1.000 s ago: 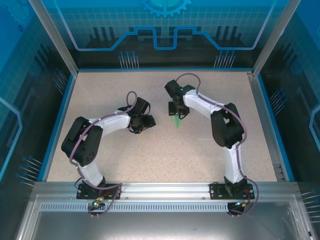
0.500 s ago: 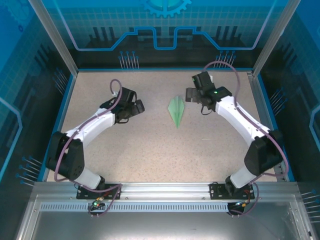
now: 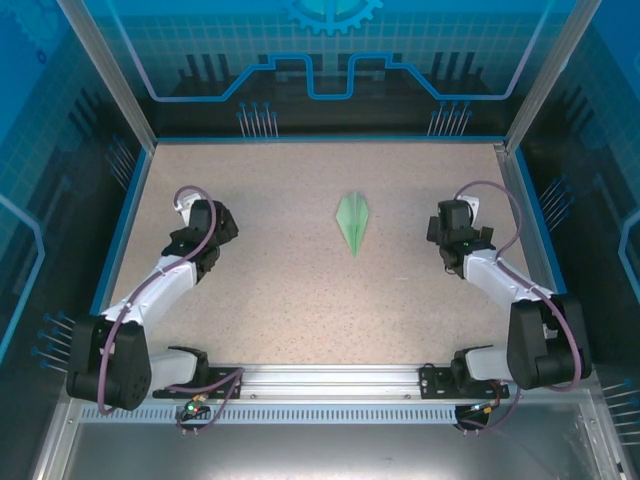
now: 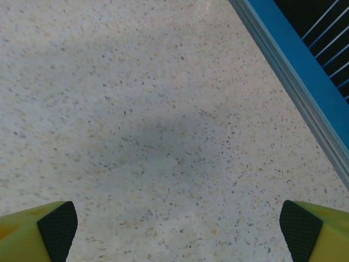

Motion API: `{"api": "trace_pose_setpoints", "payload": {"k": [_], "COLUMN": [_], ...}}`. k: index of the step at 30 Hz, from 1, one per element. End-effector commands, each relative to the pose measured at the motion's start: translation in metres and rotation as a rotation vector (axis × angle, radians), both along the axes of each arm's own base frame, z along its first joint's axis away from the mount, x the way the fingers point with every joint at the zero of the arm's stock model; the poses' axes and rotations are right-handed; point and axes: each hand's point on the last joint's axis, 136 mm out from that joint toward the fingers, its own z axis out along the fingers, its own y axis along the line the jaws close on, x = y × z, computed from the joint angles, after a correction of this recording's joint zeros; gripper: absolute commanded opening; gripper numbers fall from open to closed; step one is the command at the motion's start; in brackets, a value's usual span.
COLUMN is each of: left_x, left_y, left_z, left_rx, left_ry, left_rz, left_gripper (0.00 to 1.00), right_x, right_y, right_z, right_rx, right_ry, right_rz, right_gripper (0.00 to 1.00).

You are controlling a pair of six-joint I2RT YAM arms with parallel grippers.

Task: Fold a paper plane with a square sheet of paper (pick it up from the middle)
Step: Reset both arms

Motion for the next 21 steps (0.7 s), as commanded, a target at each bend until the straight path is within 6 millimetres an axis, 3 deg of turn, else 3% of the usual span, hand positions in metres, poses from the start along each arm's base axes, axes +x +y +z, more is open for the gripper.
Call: {"api": "trace_pose_setpoints", "payload": {"k": [1,10,21], "left_x": [0.014,0.037,0.037], "left_y": [0.009,-0.024,-0.029], "left_z": [0.009,-0.008,-0.025], "left_rx": [0.1,0.097,0.036], "left_ry": [-0.102,-0.223,-0.322], "left_rz": [-0.039,-0.337,-0.437], "left_gripper": [0.98,0.98,0.98], "right_x": [0.029,0.045,0.041], "right_y": [-0.003,0.034,0.057], "right_z": [0.022,0.004,-0.013], "right_rx": [-0.028,0.036,0.052], "right_ry": [-0.169,-0.257,-0.309], "right_rz": [0.051,0.326,0.472], "right_gripper": [0.99,1.0,0.99]}}
